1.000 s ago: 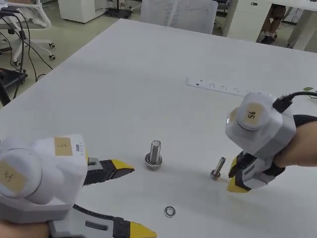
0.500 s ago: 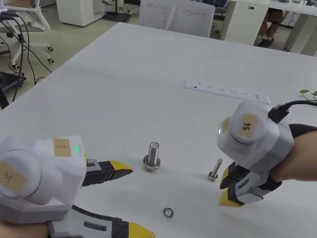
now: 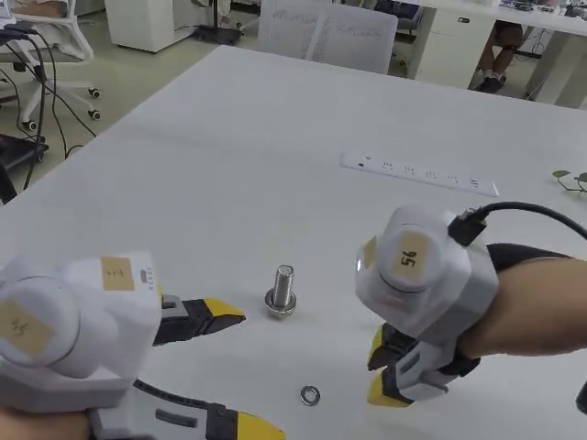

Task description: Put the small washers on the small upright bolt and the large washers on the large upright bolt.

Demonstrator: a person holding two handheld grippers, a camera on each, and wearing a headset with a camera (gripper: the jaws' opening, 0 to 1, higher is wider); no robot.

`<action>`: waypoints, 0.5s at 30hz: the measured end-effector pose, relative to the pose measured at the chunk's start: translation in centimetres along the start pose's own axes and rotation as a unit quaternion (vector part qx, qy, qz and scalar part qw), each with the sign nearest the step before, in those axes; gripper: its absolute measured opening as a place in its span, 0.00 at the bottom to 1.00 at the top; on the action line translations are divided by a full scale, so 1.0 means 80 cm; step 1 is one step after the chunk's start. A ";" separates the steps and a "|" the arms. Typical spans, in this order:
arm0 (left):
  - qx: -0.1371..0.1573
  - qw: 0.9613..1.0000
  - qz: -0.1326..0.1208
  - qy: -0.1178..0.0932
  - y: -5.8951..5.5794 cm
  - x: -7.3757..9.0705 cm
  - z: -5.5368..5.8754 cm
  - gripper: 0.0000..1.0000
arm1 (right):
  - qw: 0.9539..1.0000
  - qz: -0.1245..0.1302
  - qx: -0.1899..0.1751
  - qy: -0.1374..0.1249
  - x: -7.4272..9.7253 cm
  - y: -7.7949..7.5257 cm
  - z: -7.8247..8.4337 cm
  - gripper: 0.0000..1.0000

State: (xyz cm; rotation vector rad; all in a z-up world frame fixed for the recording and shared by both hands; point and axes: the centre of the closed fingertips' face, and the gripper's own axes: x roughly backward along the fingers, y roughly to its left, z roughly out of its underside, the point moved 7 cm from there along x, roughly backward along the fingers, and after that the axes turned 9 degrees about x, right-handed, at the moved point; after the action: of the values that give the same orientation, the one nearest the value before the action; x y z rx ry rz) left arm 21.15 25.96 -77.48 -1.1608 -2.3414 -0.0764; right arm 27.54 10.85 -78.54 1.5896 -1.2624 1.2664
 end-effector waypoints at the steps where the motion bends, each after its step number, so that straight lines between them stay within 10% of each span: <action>1: 0.000 1.000 0.000 -0.001 0.000 0.000 0.000 0.68 | 1.000 -0.002 0.003 -0.001 -0.002 0.001 -0.005 0.21; 15: -0.001 1.000 -0.002 -0.002 -0.001 -0.001 -0.001 0.68 | 0.999 -0.017 0.029 -0.013 -0.021 0.003 -0.037 0.20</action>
State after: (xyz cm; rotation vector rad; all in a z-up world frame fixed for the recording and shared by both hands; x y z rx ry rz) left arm 21.16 25.88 -77.44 -1.1587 -2.3478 -0.0778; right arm 26.55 13.98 -79.43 1.6656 -1.2200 1.2753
